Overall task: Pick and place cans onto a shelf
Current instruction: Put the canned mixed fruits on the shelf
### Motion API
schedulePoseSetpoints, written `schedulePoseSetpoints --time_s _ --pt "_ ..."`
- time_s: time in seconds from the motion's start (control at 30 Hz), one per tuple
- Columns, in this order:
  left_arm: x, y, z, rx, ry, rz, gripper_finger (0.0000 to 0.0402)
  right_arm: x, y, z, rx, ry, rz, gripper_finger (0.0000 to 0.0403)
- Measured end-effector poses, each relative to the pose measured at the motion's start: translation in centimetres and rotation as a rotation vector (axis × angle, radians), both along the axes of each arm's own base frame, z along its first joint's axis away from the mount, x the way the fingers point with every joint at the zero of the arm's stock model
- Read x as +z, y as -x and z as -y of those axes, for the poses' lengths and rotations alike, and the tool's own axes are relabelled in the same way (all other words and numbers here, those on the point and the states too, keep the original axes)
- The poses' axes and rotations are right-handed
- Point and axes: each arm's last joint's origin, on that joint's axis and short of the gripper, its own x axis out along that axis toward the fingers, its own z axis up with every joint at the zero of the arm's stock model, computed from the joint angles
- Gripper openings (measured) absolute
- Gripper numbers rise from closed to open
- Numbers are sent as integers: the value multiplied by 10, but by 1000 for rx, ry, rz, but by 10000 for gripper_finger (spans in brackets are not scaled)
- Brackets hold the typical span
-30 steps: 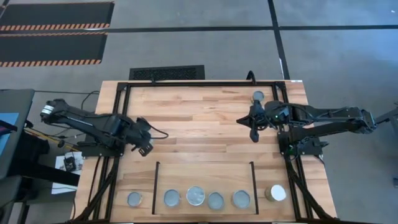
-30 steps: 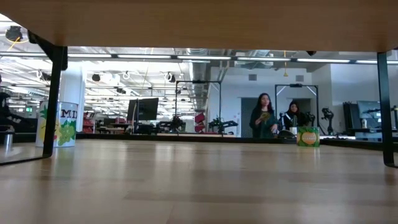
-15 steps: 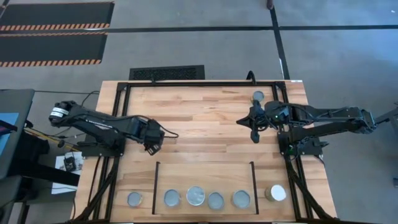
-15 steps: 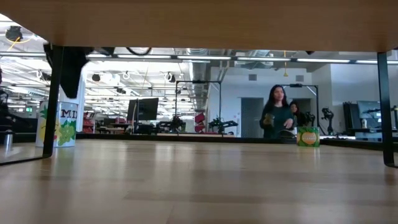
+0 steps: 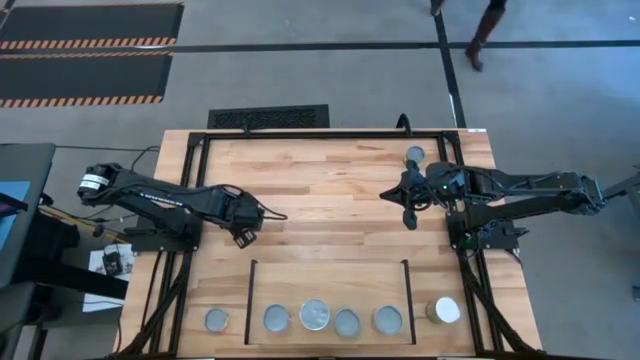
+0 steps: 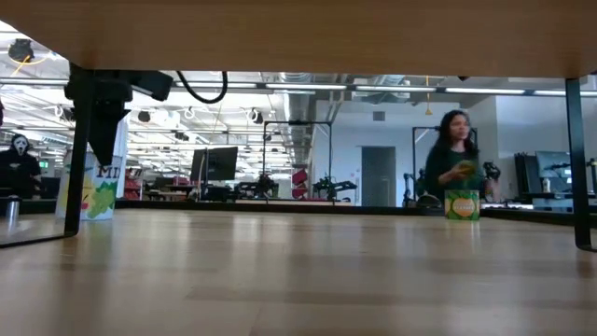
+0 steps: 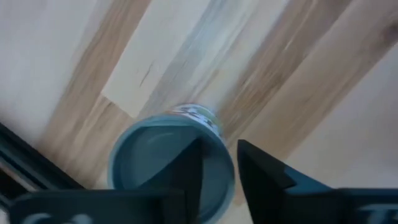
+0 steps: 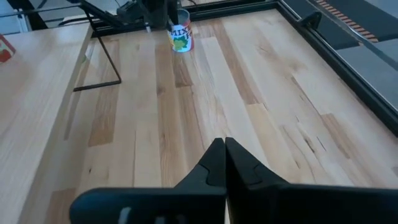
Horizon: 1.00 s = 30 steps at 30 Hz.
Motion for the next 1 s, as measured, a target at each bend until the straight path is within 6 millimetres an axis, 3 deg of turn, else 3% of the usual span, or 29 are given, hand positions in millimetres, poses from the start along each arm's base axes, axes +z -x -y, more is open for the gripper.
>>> schedulePoseSetpoints --time_s 0.2,0.43,0.53,0.77,1.0 --pt "3 0 0 -26 13 21 9 2 -1 0 0 2 22 8" --pt "36 -3 2 -67 85 192 2 4 -2 0 -1 3 45 8" --pt "53 -13 4 -99 101 307 1 4 -2 0 -1 3 45 8" --pt "80 -68 -13 -193 -16 468 0 4 -2 0 -1 2 45 8" --pt "67 -142 -24 -450 -65 396 0 4 -2 0 -1 2 46 8"
